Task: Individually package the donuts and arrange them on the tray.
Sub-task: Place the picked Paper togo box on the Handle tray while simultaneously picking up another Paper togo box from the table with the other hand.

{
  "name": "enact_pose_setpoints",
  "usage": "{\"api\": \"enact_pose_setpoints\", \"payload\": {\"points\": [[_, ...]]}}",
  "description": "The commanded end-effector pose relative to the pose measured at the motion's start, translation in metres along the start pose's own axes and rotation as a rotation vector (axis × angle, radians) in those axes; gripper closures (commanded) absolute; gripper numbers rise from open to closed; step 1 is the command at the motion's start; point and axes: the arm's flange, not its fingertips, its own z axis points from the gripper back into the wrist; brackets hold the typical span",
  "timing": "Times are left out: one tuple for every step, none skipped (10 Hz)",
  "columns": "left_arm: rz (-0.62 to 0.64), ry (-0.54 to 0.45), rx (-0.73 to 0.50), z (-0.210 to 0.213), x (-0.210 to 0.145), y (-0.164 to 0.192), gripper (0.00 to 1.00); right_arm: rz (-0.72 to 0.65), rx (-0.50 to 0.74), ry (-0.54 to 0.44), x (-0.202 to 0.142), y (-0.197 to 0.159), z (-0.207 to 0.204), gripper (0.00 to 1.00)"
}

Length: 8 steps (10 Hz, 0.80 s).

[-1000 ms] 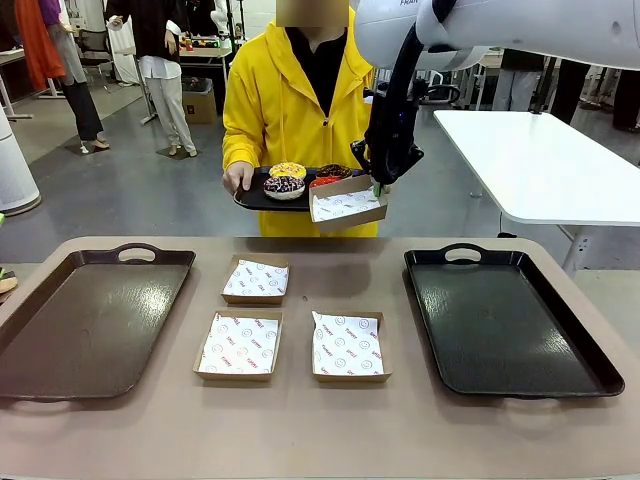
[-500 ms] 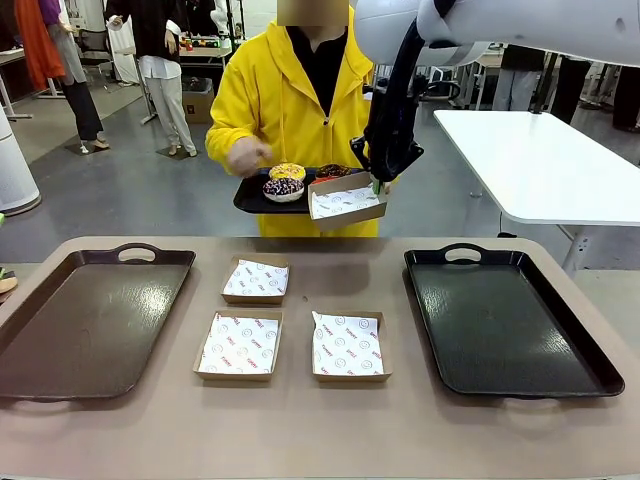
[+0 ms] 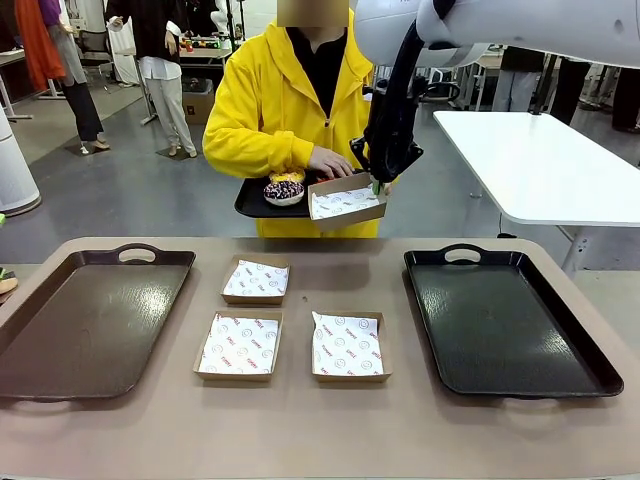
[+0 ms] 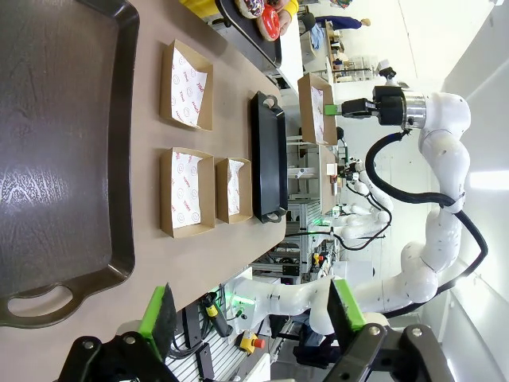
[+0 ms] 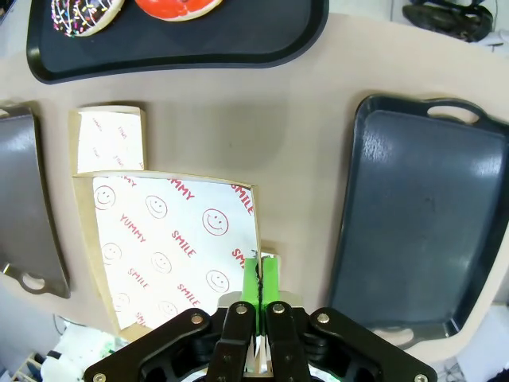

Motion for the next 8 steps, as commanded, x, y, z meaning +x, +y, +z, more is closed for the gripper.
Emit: {"api": "enact_pose_setpoints", "payload": {"points": [[0.01, -0.006, -0.015, 0.0007, -0.001, -0.0015, 0.0, -0.004, -0.001, -0.002, -0.0035, -0.001, -0.0002, 1.0], [0.01, -0.006, -0.015, 0.0007, -0.001, -0.0015, 0.0, -0.004, -0.001, -0.002, -0.0035, -0.001, -0.0002, 1.0], [0.01, -0.006, -0.015, 0.0007, -0.001, -0.0015, 0.0, -0.004, -0.001, -0.002, -0.0035, -0.001, -0.0002, 1.0], [0.01, -0.006, -0.015, 0.0007, -0.001, -0.0015, 0.0, -0.004, -0.001, -0.002, -0.0035, -0.001, -0.0002, 1.0], [0.01, -0.006, -0.015, 0.0007, -0.001, -0.0015, 0.0, -0.004, -0.001, -0.002, -0.0035, -0.001, -0.0002, 1.0], [0.01, -0.006, -0.015, 0.0007, -0.001, -0.0015, 0.0, -0.004, -0.001, -0.002, -0.0035, -0.001, -0.0002, 1.0], [0.01, -0.006, -0.015, 0.0007, -0.001, -0.0015, 0.0, -0.004, -0.001, -0.002, -0.0035, -0.001, -0.0002, 1.0], [0.01, -0.006, -0.015, 0.0007, -0.001, -0.0015, 0.0, -0.004, -0.001, -0.002, -0.0035, -0.001, -0.0002, 1.0]]}}
